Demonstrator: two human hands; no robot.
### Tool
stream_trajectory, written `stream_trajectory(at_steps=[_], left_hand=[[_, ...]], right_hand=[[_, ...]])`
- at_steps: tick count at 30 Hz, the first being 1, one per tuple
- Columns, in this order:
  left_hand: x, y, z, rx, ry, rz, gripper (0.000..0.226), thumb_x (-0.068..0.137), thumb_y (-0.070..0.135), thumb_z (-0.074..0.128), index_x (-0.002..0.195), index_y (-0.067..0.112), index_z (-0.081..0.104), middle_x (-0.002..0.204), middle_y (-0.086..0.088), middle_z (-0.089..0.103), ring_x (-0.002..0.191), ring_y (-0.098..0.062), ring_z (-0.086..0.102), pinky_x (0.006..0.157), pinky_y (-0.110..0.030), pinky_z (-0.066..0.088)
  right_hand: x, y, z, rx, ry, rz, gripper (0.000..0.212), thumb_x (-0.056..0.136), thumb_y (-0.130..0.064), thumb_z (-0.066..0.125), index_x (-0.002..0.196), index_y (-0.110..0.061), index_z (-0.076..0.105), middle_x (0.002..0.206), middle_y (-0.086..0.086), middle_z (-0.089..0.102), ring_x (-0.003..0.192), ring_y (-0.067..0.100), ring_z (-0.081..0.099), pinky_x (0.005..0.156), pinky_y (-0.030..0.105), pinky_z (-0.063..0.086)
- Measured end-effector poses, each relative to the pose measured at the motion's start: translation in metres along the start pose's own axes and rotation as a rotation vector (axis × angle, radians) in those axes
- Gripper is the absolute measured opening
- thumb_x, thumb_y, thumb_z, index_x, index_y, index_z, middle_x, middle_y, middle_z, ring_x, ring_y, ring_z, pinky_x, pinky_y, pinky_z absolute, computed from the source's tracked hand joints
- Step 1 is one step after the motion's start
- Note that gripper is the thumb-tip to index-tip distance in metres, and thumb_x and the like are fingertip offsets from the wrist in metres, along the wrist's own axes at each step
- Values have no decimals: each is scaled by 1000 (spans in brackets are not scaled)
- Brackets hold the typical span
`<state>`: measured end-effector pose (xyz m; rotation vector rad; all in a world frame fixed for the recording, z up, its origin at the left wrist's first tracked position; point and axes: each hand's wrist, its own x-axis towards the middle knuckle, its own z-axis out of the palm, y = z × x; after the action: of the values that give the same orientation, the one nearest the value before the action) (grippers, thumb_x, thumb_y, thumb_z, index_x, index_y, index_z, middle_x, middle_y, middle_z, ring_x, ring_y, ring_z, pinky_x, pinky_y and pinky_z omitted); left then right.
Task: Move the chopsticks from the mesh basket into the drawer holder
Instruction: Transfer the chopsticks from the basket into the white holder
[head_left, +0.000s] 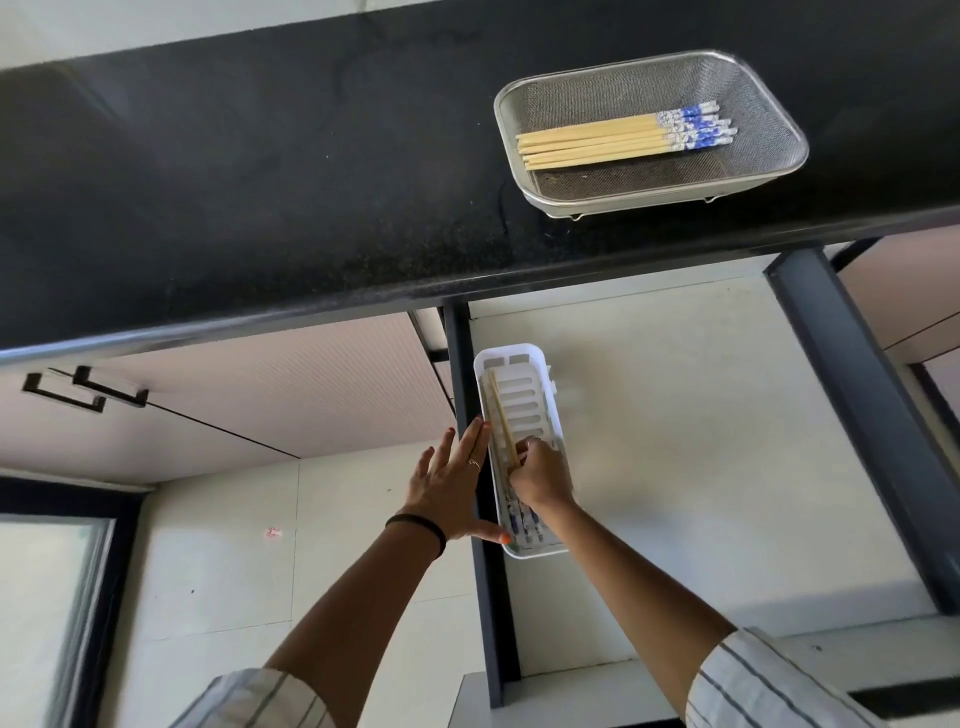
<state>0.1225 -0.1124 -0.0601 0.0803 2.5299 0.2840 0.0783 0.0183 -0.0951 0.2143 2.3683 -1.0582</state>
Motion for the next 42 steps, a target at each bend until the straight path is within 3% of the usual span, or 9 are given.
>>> stream_trajectory(at_steps=[8,12,16,24,30,32,34,38,42], left_hand=[[-1,2,-2,10,-9,-4,139,61,69,74,151,21,-22,158,6,-25,149,-27,-13,122,-47,3],[-1,1,-2,9,-18,-1,139,61,69,74,150,21,-22,158,6,-26,149,-27,-13,122,-48,4],[-2,2,-3,18,-22,1,139,62,70,73,151,21,-22,158,7,-27,149,-27,-12,122,-47,5],[-2,3,-3,5,-25,-2,139,62,67,75,150,21,-23,158,6,-27,150,-28,-9,122,-47,6],[0,2,-2,30,-22,0,139,62,70,73,151,21,-22,158,6,-26,150,-28,-4,122,-47,11],[-1,2,-2,42,-21,-2,139,61,70,73,151,20,-21,159,6,-25,150,-28,-2,121,-47,12],[0,2,-3,66,-18,-2,139,61,71,72,151,19,-20,159,6,-25,150,-27,1,121,-46,14],[1,3,-3,78,-18,-3,141,60,71,72,151,18,-21,158,6,-27,149,-27,6,120,-47,17],[3,3,-3,77,-35,-6,143,59,71,73,150,17,-23,158,3,-27,149,-27,8,120,-48,17]], right_hand=[[-6,8,5,49,107,-48,13,85,-14,62,95,-5,64,94,9,72,87,27,67,78,39,56],[-10,8,6,79,172,-83,14,88,-15,61,100,-8,62,96,3,69,86,21,66,74,31,56],[-11,7,6,-7,146,-91,14,89,-18,59,99,-8,62,98,6,70,90,25,66,77,36,56],[-12,11,8,-75,91,-53,20,87,0,52,103,-9,60,101,9,69,95,26,65,74,28,48],[-12,11,8,-58,51,-67,23,89,-2,51,107,-11,63,104,8,71,96,26,67,71,23,44],[-14,8,3,-53,31,-83,21,90,-7,54,110,-8,61,106,9,71,98,26,66,75,26,48],[-16,1,-7,-26,7,-125,23,90,-11,58,112,-4,61,107,12,70,97,27,67,83,31,53],[-19,-24,-45,-48,-19,-250,24,90,-5,54,111,-6,65,104,13,71,87,22,65,76,24,48],[-18,-72,-118,-116,81,-577,19,93,-6,52,102,-4,69,99,12,71,84,17,63,78,24,49]])
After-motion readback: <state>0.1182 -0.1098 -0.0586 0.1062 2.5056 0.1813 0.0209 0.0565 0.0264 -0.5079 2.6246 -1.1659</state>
